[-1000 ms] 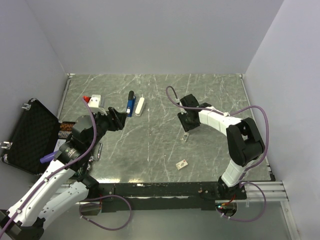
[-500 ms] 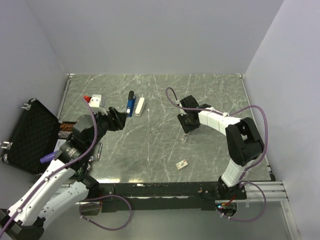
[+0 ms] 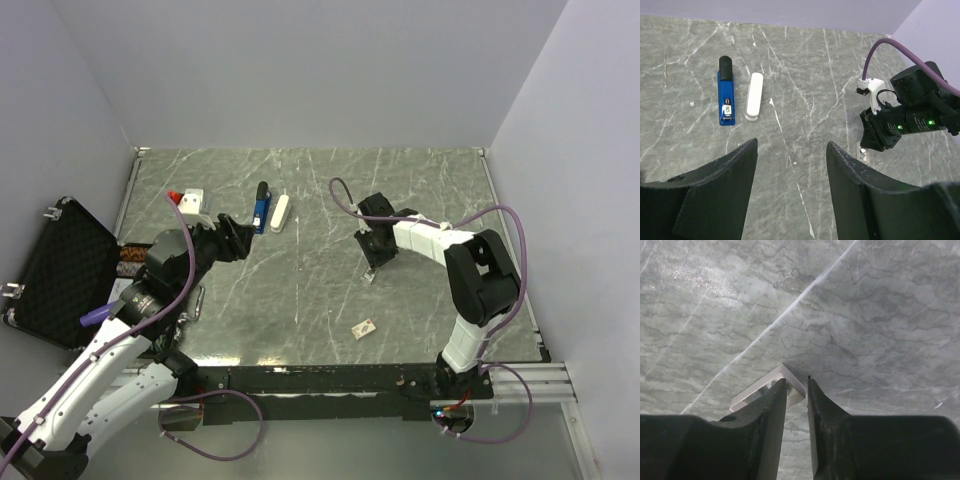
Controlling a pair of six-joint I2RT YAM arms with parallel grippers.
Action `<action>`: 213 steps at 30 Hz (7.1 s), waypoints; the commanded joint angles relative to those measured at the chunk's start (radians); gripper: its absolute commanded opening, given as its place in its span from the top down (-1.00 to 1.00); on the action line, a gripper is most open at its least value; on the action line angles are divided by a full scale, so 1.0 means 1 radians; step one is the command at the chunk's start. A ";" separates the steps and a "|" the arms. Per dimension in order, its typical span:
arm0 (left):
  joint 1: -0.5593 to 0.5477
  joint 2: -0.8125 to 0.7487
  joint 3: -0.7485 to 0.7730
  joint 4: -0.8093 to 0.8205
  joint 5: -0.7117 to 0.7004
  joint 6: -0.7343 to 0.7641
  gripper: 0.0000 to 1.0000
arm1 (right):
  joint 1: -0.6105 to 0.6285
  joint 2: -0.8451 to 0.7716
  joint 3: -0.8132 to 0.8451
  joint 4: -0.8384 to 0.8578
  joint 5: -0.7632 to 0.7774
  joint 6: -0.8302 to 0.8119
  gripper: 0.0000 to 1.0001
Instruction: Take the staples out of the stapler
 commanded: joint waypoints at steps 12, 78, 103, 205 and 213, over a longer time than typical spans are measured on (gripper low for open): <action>0.006 -0.005 0.004 0.042 0.020 -0.017 -0.24 | -0.002 -0.027 -0.001 0.000 0.000 0.015 0.59; -0.678 0.691 -0.027 0.341 0.210 0.087 -0.12 | 0.096 -0.502 -0.378 -0.176 0.146 0.590 1.00; -0.685 1.095 0.211 0.428 0.536 0.132 0.76 | 0.096 -0.557 -0.410 -0.187 0.155 0.605 1.00; -0.445 0.895 -0.186 0.613 0.071 -0.071 0.76 | 0.287 -0.189 -0.178 -0.100 0.206 0.610 1.00; -0.445 0.903 -0.186 0.619 0.074 -0.071 0.77 | 0.306 -0.175 -0.155 -0.126 0.238 0.610 1.00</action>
